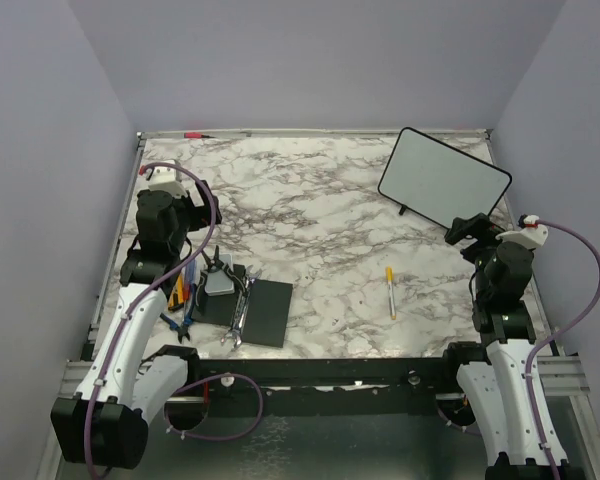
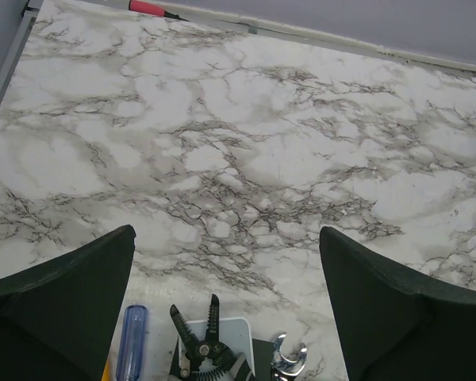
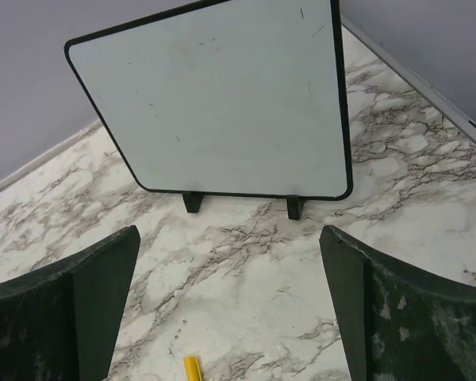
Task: Write a sentence on the whiteboard
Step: Move the whiteboard to the center of the board.
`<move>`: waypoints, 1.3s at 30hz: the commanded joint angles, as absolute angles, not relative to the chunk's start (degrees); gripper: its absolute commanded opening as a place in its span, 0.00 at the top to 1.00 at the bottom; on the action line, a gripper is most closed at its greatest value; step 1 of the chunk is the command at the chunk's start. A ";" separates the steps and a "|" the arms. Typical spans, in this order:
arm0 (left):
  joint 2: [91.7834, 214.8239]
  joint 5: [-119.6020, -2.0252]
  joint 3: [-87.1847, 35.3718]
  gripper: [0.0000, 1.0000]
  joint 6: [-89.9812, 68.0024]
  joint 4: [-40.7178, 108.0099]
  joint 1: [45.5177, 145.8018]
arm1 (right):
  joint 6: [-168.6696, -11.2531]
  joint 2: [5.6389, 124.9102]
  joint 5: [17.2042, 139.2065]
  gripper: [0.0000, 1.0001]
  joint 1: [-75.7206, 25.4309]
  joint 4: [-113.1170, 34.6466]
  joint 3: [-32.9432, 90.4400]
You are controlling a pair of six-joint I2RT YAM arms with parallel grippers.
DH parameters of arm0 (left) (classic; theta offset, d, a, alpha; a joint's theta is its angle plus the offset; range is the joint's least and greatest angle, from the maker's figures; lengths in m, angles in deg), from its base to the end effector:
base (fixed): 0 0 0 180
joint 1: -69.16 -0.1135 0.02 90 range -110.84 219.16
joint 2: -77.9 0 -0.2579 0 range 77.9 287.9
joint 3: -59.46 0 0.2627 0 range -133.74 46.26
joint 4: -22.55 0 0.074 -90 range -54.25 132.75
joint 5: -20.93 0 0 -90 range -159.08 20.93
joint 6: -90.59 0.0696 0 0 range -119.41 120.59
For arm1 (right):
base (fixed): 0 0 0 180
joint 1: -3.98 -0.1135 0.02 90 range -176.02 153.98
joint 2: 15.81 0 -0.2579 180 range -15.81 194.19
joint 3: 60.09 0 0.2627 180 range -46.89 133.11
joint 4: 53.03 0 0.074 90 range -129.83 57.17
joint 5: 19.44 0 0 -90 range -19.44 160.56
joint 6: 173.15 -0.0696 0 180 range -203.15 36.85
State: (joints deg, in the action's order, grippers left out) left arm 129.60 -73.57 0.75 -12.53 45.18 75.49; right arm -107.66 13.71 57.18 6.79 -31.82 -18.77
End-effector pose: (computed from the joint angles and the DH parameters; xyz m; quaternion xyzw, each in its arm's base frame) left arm 0.2580 -0.0231 0.3093 -0.0708 0.7932 -0.0712 0.6006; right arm 0.1915 -0.0255 0.2711 0.2521 0.7183 0.0336 0.6476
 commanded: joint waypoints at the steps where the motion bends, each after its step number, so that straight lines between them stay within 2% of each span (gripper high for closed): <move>1: 130.63 -74.38 -1.29 0.01 -13.97 45.44 75.22 | -107.67 13.41 57.23 0.00 7.06 -30.44 -17.53; 8: 130.55 -74.65 -1.01 0.01 -11.55 46.67 75.50 | -106.34 13.67 59.40 0.01 7.06 -30.60 -17.31; 12: 130.71 -73.33 -0.42 0.01 -11.57 46.93 75.75 | -105.01 17.78 64.41 0.08 7.06 -31.25 -16.31; 17: 130.26 -71.60 0.28 0.01 -11.59 46.64 75.69 | -107.68 30.40 69.63 0.17 6.40 -31.69 -13.49; 19: 130.03 -71.93 0.69 0.01 -11.50 46.59 75.75 | -109.67 34.53 67.24 0.18 4.26 -32.55 -12.95; 23: 129.97 -72.07 1.15 0.01 -11.61 46.65 75.92 | -112.76 43.00 52.95 0.19 -6.62 -34.01 -10.37; 25: 129.81 -72.38 1.17 0.01 -11.12 46.73 76.13 | -114.60 48.50 51.12 0.22 -9.24 -35.55 -8.48; 27: 129.58 -73.45 1.18 0.01 -10.69 46.97 76.54 | -116.06 53.72 50.09 0.27 -10.12 -37.94 -7.47; 34: 129.43 -74.18 1.61 0.01 -10.25 47.43 78.86 | -116.18 70.21 48.72 0.33 -10.56 -45.11 -1.67; 37: 129.63 -74.15 1.61 0.01 -10.10 47.44 79.73 | -115.98 75.64 47.67 0.41 -10.56 -46.51 1.35; 39: 129.66 -74.40 1.70 0.01 -9.97 47.51 80.11 | -115.71 78.30 46.97 0.42 -10.60 -48.16 2.32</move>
